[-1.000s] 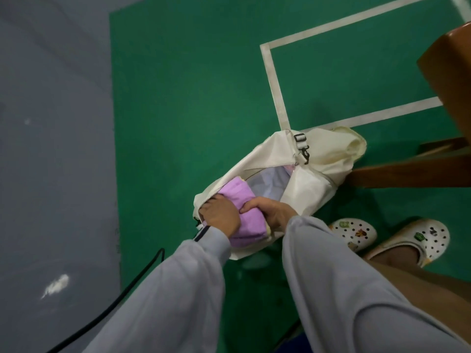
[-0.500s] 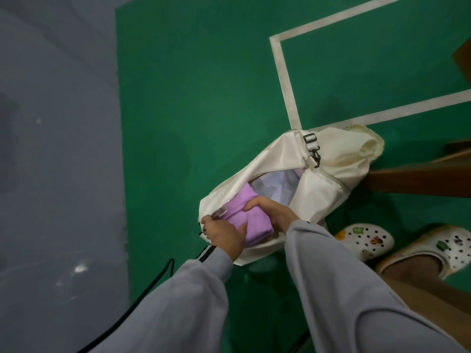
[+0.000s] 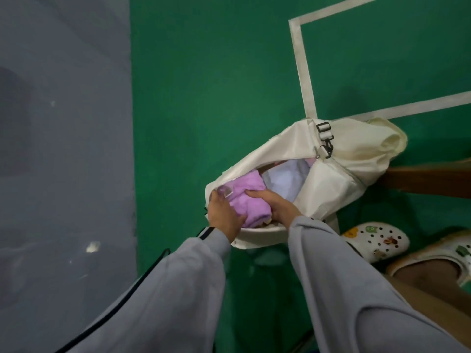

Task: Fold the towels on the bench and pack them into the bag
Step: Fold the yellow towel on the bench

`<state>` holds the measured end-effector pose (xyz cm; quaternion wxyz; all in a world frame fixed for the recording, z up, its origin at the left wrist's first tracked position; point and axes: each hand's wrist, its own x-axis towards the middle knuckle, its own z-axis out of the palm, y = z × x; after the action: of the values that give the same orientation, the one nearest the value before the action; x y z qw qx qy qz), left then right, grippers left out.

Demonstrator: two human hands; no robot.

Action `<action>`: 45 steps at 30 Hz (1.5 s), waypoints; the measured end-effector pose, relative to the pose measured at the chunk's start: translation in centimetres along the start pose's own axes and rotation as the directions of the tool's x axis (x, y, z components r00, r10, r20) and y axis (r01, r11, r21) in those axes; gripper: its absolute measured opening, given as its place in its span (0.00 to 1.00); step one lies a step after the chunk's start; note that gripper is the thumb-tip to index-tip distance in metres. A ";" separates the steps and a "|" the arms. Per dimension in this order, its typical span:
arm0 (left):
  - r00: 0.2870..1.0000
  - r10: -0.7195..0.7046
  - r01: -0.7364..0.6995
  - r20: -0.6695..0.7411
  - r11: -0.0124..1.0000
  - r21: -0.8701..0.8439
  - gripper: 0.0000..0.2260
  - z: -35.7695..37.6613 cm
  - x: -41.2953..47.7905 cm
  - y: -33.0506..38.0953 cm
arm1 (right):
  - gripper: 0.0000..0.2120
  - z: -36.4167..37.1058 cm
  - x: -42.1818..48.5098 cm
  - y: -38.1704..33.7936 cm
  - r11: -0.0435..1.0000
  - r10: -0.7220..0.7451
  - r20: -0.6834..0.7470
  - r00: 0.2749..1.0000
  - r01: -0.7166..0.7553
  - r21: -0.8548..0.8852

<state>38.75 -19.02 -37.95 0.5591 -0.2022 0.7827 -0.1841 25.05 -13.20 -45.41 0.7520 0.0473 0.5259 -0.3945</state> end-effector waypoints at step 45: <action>0.873 0.117 -0.359 -0.472 0.811 -0.462 0.41 1.3 0.5 0.1 | 0.28 2.1 -7.1 2.7 -0.022 0.006 0.010 1.000 0.010 -1.000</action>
<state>39.80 -19.28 -38.76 0.3161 -0.2031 0.9236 0.0759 27.47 -8.50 -39.54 0.5621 -0.5075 0.6455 0.0989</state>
